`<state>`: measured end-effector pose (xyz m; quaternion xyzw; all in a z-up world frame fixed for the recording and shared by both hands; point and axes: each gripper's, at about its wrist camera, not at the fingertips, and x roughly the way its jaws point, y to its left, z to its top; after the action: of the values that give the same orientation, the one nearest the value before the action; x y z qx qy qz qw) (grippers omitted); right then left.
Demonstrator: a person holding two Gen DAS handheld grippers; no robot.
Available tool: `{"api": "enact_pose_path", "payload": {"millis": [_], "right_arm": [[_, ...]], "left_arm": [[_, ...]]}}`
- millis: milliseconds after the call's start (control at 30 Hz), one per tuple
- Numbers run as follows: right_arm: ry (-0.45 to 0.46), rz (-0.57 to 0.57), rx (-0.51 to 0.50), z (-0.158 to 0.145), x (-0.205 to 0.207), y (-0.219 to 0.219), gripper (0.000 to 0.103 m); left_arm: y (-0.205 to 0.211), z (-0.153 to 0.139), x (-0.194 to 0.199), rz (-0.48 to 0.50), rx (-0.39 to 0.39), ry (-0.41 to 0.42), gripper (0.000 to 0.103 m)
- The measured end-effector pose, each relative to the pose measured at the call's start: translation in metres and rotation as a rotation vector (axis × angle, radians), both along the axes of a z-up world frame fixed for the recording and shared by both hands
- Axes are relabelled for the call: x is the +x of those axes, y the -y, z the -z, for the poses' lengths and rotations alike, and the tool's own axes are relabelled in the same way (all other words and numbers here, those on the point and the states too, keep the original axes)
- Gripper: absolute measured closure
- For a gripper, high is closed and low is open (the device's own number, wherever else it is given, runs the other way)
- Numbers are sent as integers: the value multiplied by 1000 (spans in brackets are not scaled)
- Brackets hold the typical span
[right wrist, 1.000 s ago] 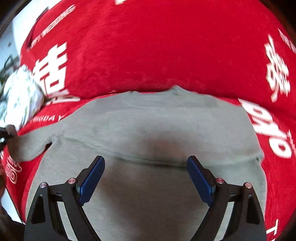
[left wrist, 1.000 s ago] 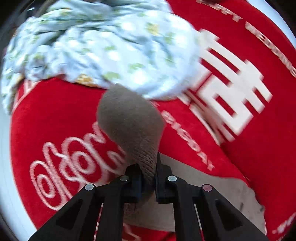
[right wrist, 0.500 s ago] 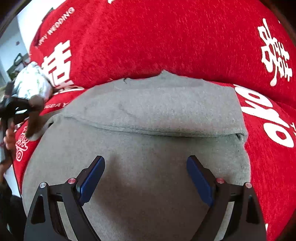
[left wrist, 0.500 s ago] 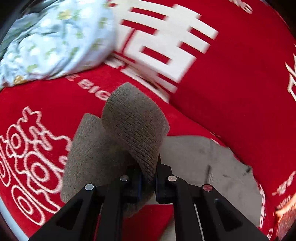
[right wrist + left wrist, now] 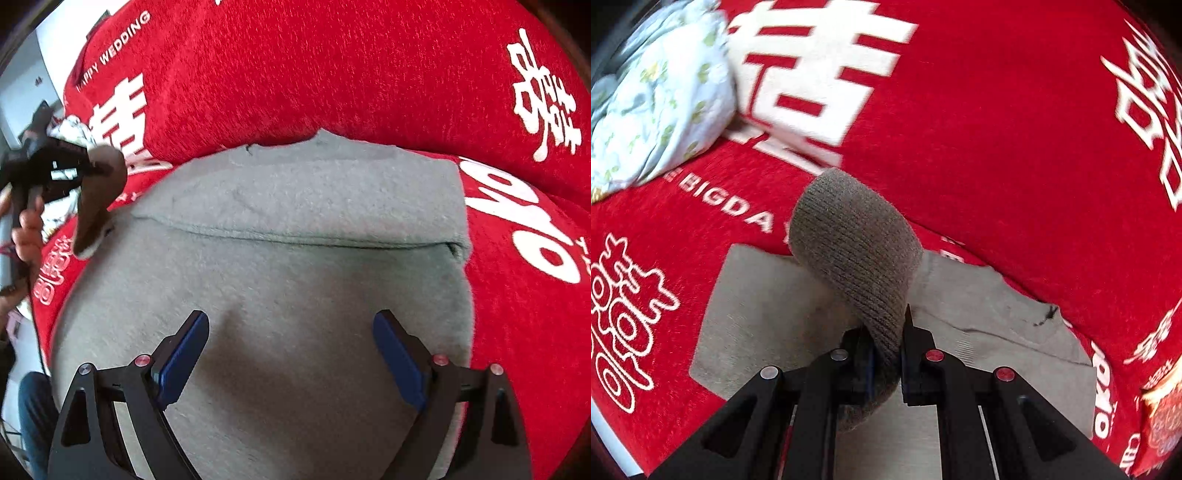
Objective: Fold small clothes
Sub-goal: 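Fold the held sleeve across the sweater back toward the right gripper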
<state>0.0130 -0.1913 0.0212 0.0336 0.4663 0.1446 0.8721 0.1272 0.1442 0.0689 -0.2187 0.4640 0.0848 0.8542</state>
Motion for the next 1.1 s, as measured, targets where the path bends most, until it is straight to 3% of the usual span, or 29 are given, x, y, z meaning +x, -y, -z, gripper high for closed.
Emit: {"api": "enact_pose_path", "payload": {"millis": [333,733,1100], "right_arm": [[0,-16,-46,0,-5,5,10],[-15,15,-7,-3,-8,24,10],[-17,29,4,-4,-10,33,10]], "left_arm": [[75,-2,12,101,60,-11,92],[164,8,14,245,119,-27,92],[225,-2,9,357,142,-3,92]]}}
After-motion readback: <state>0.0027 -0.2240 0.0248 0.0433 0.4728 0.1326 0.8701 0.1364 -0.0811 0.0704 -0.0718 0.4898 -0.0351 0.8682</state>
